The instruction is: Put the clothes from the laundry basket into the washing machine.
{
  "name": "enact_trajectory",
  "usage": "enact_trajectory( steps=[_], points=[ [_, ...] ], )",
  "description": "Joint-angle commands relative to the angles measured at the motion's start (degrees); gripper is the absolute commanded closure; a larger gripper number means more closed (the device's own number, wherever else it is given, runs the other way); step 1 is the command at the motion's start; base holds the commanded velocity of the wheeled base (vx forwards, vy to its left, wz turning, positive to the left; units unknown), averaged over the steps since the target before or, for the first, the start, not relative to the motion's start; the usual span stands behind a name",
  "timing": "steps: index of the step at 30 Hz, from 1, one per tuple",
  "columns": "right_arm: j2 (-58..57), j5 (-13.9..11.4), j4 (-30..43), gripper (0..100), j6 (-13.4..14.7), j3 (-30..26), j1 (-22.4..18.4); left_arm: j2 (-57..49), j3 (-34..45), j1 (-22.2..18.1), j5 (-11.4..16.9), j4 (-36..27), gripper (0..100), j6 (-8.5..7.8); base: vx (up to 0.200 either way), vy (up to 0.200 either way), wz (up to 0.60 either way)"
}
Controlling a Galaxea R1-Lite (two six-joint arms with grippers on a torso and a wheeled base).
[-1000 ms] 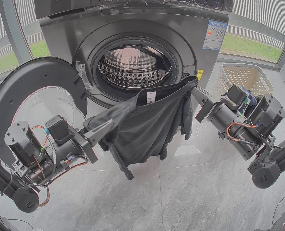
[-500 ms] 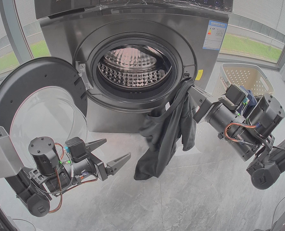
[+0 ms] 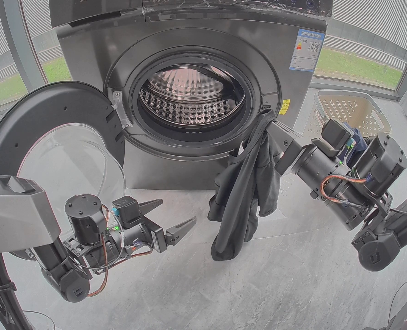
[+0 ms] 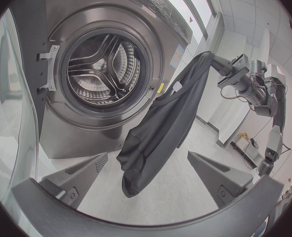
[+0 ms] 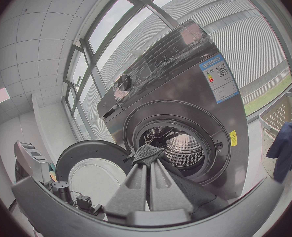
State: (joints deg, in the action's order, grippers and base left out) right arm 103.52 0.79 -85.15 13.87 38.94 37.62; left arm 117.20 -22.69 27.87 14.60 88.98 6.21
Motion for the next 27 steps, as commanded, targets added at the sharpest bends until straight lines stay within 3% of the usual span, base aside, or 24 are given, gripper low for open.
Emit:
enact_trajectory(
  steps=[1,6,13,27],
  points=[
    [-0.6,-0.2,0.0,100,-0.2,-0.7,1.1,2.2,-1.7,-0.4,0.0,0.2,0,0.12,0.000,0.000,0.00],
    [-2.1,-1.7,0.0,100,-0.2,-2.6,2.4,3.6,-3.9,-1.4,-0.3,0.2,0,0.21,0.000,0.000,0.00],
    [-5.1,-6.2,0.0,100,-0.1,-7.3,4.7,7.8,-7.6,-3.8,-0.3,0.2,0,0.12,0.000,0.000,0.00],
    [-5.0,-6.5,-0.1,100,0.3,-6.6,5.5,14.3,-12.3,-4.1,-1.5,0.2,0,-0.23,0.000,0.000,0.00]
  ],
)
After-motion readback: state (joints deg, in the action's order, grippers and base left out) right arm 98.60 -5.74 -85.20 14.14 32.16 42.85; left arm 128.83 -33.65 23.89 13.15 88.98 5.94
